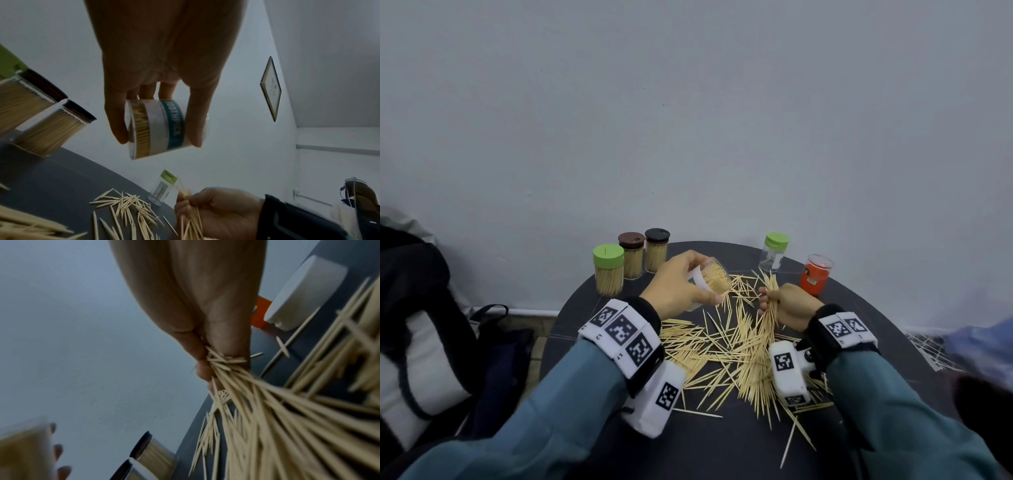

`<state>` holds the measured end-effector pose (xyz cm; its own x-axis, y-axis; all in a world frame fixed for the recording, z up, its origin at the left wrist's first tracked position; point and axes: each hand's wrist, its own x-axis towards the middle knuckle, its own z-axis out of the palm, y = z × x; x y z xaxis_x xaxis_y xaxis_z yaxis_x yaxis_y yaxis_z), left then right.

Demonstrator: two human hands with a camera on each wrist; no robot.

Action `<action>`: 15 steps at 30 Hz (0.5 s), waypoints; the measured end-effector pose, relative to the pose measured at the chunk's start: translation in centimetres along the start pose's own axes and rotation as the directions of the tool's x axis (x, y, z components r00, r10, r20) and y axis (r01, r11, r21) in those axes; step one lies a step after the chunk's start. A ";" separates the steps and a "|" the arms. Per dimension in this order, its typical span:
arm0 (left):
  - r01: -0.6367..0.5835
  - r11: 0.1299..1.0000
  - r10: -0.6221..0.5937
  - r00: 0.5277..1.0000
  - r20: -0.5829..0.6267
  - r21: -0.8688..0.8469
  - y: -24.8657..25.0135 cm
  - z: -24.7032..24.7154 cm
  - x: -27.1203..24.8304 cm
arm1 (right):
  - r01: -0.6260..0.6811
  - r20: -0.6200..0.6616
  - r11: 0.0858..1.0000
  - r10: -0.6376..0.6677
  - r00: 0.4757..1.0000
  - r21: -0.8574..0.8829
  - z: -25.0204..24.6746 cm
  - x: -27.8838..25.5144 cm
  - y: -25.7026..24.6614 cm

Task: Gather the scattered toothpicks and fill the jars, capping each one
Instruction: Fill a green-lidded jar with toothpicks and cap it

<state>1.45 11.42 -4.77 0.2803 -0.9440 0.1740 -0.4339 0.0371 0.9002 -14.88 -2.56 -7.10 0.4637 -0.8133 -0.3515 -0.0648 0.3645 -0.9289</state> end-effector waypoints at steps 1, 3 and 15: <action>0.002 1.000 -0.002 1.000 0.002 0.003 0.0 0.1 0.0 | 0.019 0.011 0.999 -0.020 1.000 0.032 0.0 0.0 -0.1; 0.003 1.000 -0.003 1.000 0.008 0.010 0.0 0.2 0.1 | 0.074 0.027 0.995 -0.076 0.997 0.059 0.2 -0.2 -0.6; 0.031 0.998 -0.029 0.999 0.040 -0.054 -0.6 0.9 0.2 | 0.493 0.043 0.862 -0.500 0.865 0.115 4.6 -3.3 -4.1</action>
<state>1.01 10.91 -5.68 0.2582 -0.9571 0.1319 -0.3786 0.0253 0.9252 -12.10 0.75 -1.54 0.4718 -0.8660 0.1657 0.2742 -0.0345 -0.9610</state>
